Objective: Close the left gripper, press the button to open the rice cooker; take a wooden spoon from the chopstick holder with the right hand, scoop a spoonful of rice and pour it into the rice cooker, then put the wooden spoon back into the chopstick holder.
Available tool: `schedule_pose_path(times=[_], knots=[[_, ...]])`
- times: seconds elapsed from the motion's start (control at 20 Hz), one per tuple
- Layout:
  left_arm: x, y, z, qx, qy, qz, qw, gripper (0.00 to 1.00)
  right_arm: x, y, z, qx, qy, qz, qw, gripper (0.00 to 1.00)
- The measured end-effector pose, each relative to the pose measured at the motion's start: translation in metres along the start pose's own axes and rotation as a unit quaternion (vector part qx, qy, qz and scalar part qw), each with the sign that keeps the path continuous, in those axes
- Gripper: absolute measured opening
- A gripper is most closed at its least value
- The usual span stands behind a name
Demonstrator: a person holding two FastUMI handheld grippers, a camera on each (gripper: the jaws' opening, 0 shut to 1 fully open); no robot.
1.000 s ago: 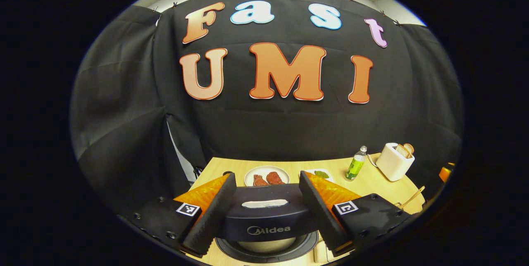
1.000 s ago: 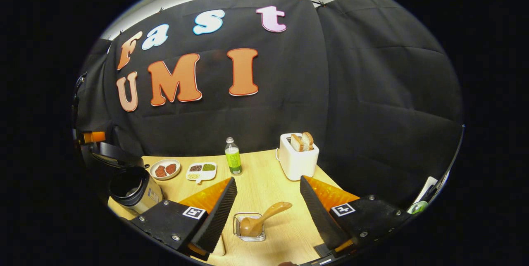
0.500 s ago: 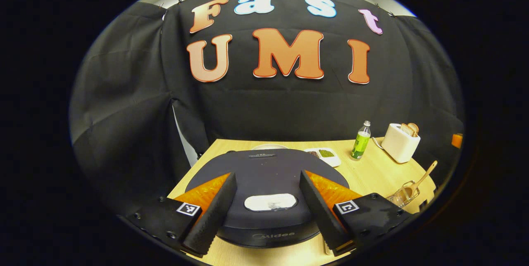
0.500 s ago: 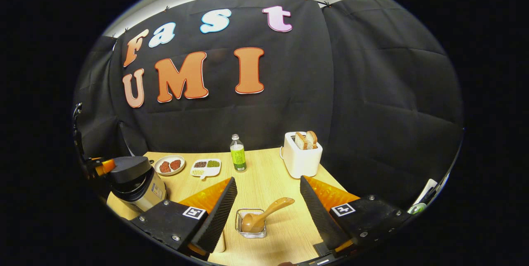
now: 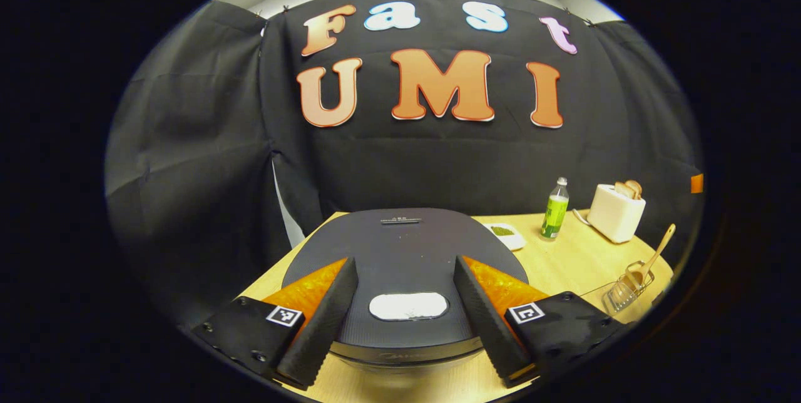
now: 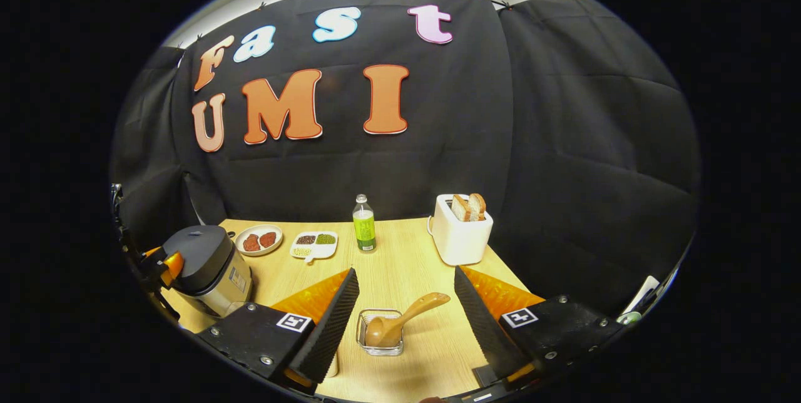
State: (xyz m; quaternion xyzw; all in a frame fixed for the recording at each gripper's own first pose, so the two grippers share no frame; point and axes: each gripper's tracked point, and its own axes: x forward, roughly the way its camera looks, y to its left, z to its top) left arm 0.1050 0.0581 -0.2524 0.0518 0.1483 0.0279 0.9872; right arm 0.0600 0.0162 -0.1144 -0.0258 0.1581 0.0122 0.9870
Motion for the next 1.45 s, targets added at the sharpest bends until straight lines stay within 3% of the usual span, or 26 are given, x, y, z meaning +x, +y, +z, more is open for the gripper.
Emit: schedule_pose_path(times=[0.3, 0.4, 0.5, 0.65, 1.05, 1.25, 1.45], knots=[[-0.002, -0.001, -0.004, -0.009, -0.036, -0.001, 0.999, 1.0, -0.001, -0.006, -0.009, -0.021, 0.012, -0.009, 1.0, 0.95], [-0.002, -0.004, 0.002, 0.027, -0.051, 0.004, 0.998, 0.99, -0.001, -0.004, -0.01, -0.027, 0.015, -0.004, 1.0, 0.95], [-0.002, -0.005, 0.003, 0.04, -0.03, 0.01, 0.999, 1.0, 0.0, -0.001, -0.007, -0.031, 0.013, 0.002, 0.999, 0.95], [-0.015, -0.014, 0.005, -0.019, 0.023, -0.015, 0.999, 0.99, 0.003, 0.008, 0.007, -0.026, 0.003, 0.015, 1.0, 0.95], [-0.069, -0.014, 0.161, 0.019, -0.049, -0.017, 0.998, 0.98, -0.007, 0.02, 0.078, -0.036, -0.059, 0.042, 0.997, 0.95], [-0.097, -0.026, 0.224, -0.009, -0.089, -0.037, 0.995, 1.0, -0.021, 0.012, 0.115, -0.023, -0.084, 0.043, 0.995, 0.95], [-0.124, -0.016, 0.263, -0.031, -0.116, -0.014, 0.993, 1.0, -0.037, -0.002, 0.145, -0.016, -0.114, 0.036, 0.993, 0.95]])
